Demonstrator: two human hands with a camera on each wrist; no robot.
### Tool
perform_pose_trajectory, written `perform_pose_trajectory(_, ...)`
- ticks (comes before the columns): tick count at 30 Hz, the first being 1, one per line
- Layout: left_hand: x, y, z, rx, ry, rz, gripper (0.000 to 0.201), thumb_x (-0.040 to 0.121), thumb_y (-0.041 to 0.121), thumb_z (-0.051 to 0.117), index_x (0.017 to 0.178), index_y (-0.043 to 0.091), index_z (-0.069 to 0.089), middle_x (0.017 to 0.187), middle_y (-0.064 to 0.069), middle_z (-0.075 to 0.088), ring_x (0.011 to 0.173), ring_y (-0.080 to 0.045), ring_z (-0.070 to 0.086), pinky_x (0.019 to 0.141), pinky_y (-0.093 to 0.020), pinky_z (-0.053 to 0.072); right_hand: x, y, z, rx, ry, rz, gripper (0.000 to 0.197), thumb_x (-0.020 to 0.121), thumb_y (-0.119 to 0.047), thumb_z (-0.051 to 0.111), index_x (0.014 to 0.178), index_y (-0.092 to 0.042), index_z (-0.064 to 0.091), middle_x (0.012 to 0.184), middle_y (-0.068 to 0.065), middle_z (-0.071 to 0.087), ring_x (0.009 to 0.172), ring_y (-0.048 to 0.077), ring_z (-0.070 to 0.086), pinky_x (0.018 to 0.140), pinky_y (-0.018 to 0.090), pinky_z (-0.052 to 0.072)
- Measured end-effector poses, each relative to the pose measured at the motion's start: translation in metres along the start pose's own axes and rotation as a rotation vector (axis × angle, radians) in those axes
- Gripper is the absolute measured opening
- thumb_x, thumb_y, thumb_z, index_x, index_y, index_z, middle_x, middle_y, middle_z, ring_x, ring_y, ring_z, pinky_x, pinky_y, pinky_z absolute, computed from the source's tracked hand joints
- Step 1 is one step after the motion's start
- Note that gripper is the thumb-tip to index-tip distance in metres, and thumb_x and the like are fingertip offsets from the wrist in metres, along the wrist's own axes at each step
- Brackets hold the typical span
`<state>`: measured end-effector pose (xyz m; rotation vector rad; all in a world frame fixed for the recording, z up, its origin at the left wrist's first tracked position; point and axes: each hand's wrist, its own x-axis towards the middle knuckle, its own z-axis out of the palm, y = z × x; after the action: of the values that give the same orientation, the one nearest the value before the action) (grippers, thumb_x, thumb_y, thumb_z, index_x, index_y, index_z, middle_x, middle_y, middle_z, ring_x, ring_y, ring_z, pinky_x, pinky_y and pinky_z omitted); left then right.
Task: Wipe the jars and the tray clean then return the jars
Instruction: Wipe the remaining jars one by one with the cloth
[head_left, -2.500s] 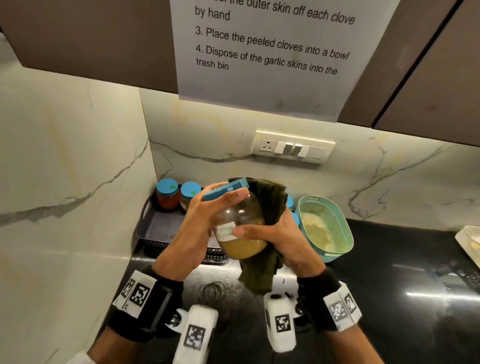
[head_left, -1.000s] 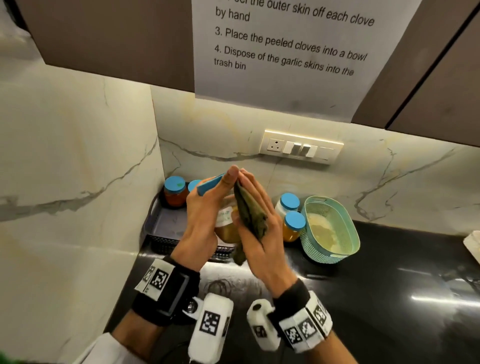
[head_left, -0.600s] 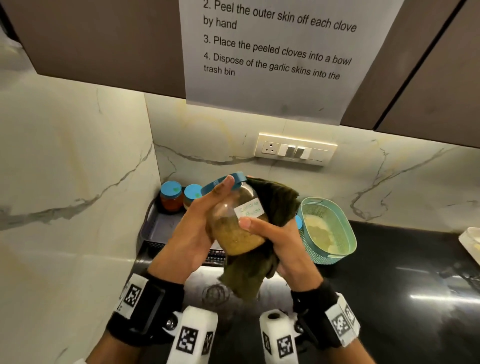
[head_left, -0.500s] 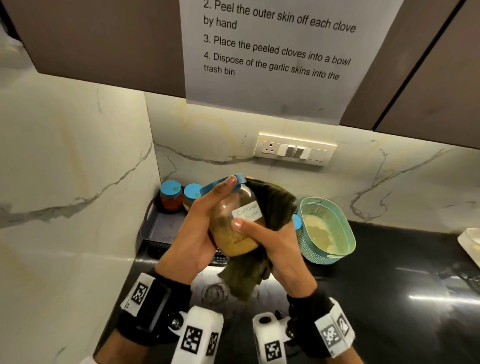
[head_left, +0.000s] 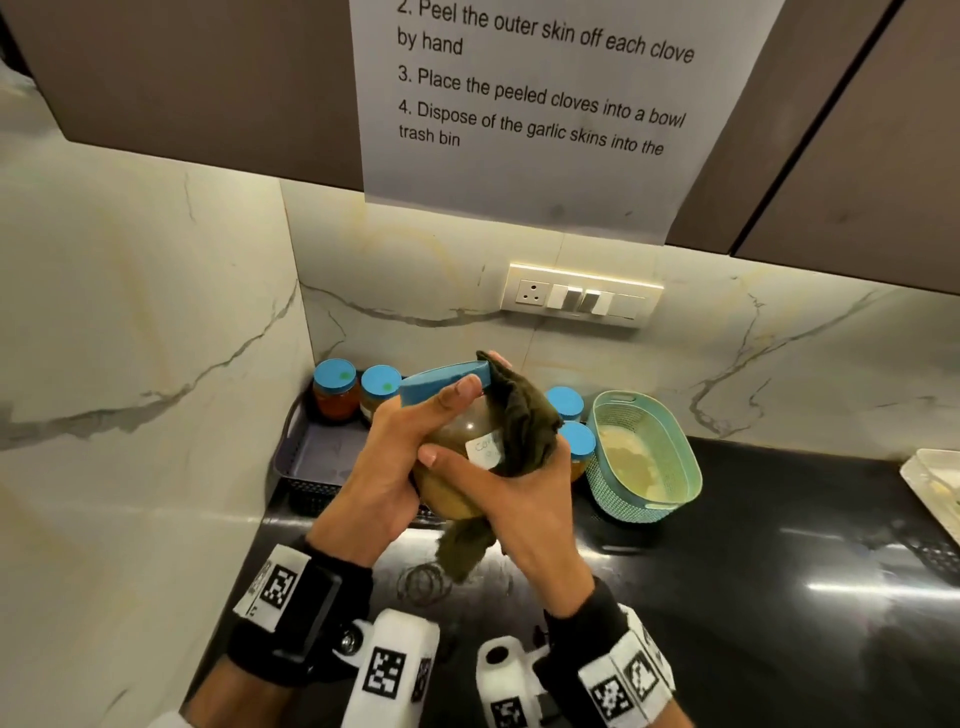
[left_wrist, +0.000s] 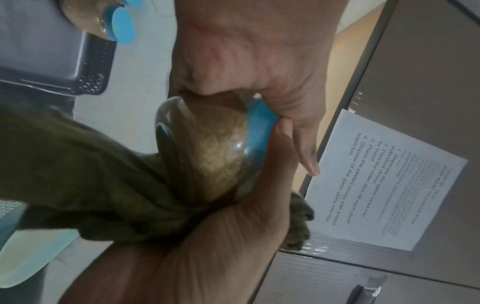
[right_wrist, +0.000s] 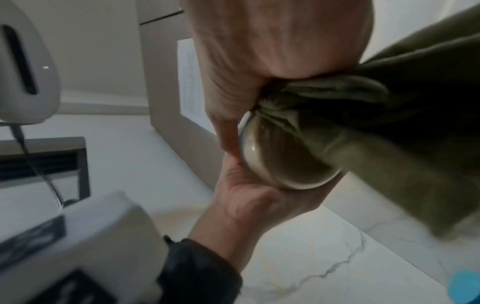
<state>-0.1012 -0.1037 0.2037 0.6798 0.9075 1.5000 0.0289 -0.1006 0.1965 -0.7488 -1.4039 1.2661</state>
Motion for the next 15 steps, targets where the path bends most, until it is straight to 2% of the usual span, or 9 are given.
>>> perform_pose_trajectory(2,0.0,0.0,-0.003,-0.056,-0.039,-0.014,0.081,0.038,0.054,0.101,0.105,0.016,0.078,0.107,-0.012,0.077,0.1,-0.028,0.075,0.081,-0.039,0.063,-0.002,0.0,0.003,-0.093,0.02,-0.193,0.073,0.077,0.001,0.09,0.142,-0.01,0.061,0.139,0.004,0.069,0.135,0.022,0.062,0.112,0.051,0.051)
perform_pose_trajectory(3,-0.001,-0.001,-0.003,-0.089,-0.054,-0.018,0.079,0.036,0.056,0.102,0.102,0.018,0.08,0.109,-0.012,0.076,0.102,-0.028,0.074,0.085,-0.041,0.062,-0.002,0.004,0.003,-0.166,0.033,-0.284,0.075,0.076,0.001,0.09,0.144,-0.007,0.059,0.147,0.006,0.063,0.143,0.023,0.054,0.116,0.053,0.046)
perform_pose_trajectory(5,-0.001,-0.003,-0.004,-0.097,-0.035,-0.008,0.079,0.033,0.058,0.102,0.098,0.02,0.081,0.107,-0.01,0.077,0.1,-0.026,0.075,0.084,-0.039,0.062,0.001,0.01,-0.001,-0.165,0.021,-0.306,0.072,0.076,0.003,0.089,0.141,-0.005,0.061,0.149,0.005,0.061,0.145,0.023,0.051,0.116,0.053,0.045)
perform_pose_trajectory(7,0.0,-0.004,-0.002,-0.052,-0.011,0.013,0.086,0.033,0.057,0.101,0.104,0.015,0.077,0.1,-0.008,0.078,0.093,-0.023,0.076,0.074,-0.033,0.062,0.005,0.003,-0.004,-0.082,-0.029,-0.172,0.063,0.075,0.007,0.089,0.131,-0.012,0.068,0.131,-0.006,0.074,0.129,0.014,0.066,0.105,0.038,0.056)
perform_pose_trajectory(9,0.001,-0.004,-0.005,-0.019,0.007,0.028,0.082,0.038,0.051,0.098,0.106,0.014,0.074,0.094,-0.005,0.079,0.086,-0.02,0.076,0.068,-0.027,0.061,0.005,0.005,-0.005,-0.096,-0.074,-0.086,0.057,0.072,0.007,0.09,0.117,-0.023,0.071,0.106,-0.019,0.079,0.106,0.002,0.074,0.089,0.02,0.059)
perform_pose_trajectory(10,0.0,-0.004,-0.006,-0.026,-0.002,0.027,0.078,0.038,0.05,0.099,0.104,0.015,0.076,0.094,-0.005,0.079,0.086,-0.02,0.076,0.068,-0.027,0.061,0.003,0.004,-0.002,-0.094,-0.069,-0.069,0.06,0.073,0.007,0.09,0.122,-0.019,0.069,0.11,-0.017,0.079,0.108,0.003,0.074,0.091,0.021,0.059)
perform_pose_trajectory(12,0.0,-0.005,-0.008,-0.065,-0.026,0.002,0.077,0.035,0.055,0.102,0.099,0.018,0.079,0.1,-0.008,0.078,0.093,-0.024,0.076,0.077,-0.034,0.062,0.0,0.001,0.003,-0.078,-0.005,-0.161,0.074,0.076,0.006,0.089,0.142,-0.007,0.059,0.137,-0.004,0.07,0.133,0.017,0.063,0.108,0.038,0.054)
perform_pose_trajectory(13,0.0,-0.006,-0.008,-0.086,-0.03,-0.011,0.079,0.035,0.057,0.101,0.1,0.019,0.079,0.104,-0.01,0.077,0.097,-0.026,0.075,0.081,-0.038,0.062,-0.003,0.005,0.003,-0.112,0.016,-0.249,0.077,0.077,0.004,0.088,0.146,-0.006,0.056,0.148,0.003,0.062,0.142,0.023,0.055,0.115,0.046,0.048)
perform_pose_trajectory(15,-0.002,-0.008,-0.007,-0.107,-0.004,-0.01,0.083,0.034,0.058,0.101,0.103,0.017,0.077,0.106,-0.009,0.077,0.099,-0.026,0.075,0.083,-0.039,0.062,-0.003,0.016,-0.002,-0.153,0.029,-0.319,0.073,0.078,-0.001,0.089,0.144,-0.005,0.058,0.152,0.009,0.057,0.147,0.028,0.048,0.118,0.051,0.044)
